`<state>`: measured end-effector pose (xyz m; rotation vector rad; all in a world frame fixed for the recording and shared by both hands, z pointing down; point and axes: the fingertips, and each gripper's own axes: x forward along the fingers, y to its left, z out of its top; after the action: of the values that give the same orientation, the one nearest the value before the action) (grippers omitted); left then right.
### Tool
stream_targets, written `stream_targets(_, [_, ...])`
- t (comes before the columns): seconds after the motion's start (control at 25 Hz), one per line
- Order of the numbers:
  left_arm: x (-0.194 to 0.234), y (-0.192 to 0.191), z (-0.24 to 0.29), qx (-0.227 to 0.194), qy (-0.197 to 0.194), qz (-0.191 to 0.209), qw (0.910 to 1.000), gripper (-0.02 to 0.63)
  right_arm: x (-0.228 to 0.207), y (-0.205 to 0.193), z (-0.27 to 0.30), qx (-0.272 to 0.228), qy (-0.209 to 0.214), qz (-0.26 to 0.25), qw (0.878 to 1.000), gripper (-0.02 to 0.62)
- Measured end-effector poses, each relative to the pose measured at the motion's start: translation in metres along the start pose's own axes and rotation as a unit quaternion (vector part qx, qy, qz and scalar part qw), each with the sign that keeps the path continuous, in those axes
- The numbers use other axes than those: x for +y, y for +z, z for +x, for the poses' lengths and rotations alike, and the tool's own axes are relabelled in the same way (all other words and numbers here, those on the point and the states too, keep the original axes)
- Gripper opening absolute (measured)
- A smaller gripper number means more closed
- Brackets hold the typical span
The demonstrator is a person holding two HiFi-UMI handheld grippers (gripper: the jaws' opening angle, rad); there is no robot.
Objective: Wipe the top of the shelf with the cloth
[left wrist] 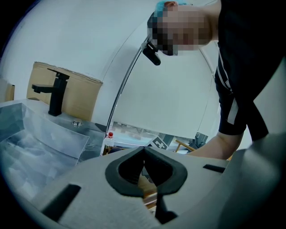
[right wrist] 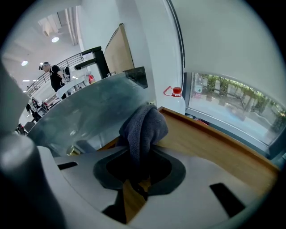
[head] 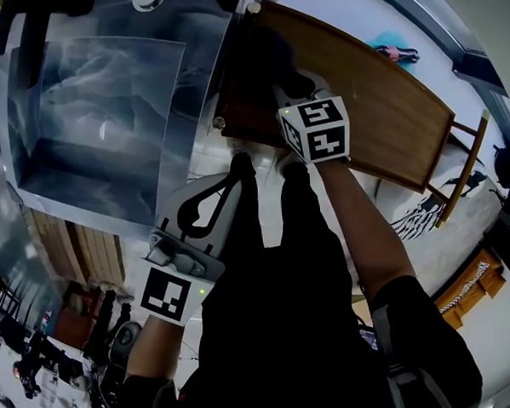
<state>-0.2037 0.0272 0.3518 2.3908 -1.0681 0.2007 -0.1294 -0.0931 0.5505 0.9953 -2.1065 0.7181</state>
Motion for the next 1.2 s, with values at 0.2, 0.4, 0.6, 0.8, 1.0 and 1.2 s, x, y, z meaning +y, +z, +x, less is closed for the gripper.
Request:
stream_targets(0.2, [0.004,0.001,0.004,0.000,0.003,0.001,1.0000,0.018,-0.006,-0.007,0.001,0.006,-0.003,0.000,1.000,0.077])
stream_targets(0.4, [-0.002,-0.002,0.016,0.010,-0.006,0.007,0.9999,0.018,-0.023,-0.018,-0.007,0.009,-0.014,0.013,1.000,0.077])
stream_targets(0.6, [-0.018,-0.003,0.035,0.020,-0.022,0.017,0.9994,0.018,-0.047,-0.036,-0.024,0.010,-0.028,0.028,0.999,0.077])
stream_targets(0.8, [-0.039,-0.005,0.057,0.032,-0.039,0.028,0.9984,0.018,-0.075,-0.055,-0.045,0.007,-0.042,0.048,0.998,0.077])
stream_targets(1.0, [-0.062,-0.006,0.081,0.040,-0.052,0.039,0.9971,0.018,-0.105,-0.075,-0.066,0.003,-0.055,0.067,0.996,0.077])
stream_targets(1.2, [-0.086,-0.007,0.102,0.047,-0.066,0.049,0.9955,0.018,-0.135,-0.097,-0.089,0.001,-0.070,0.083,0.994,0.077])
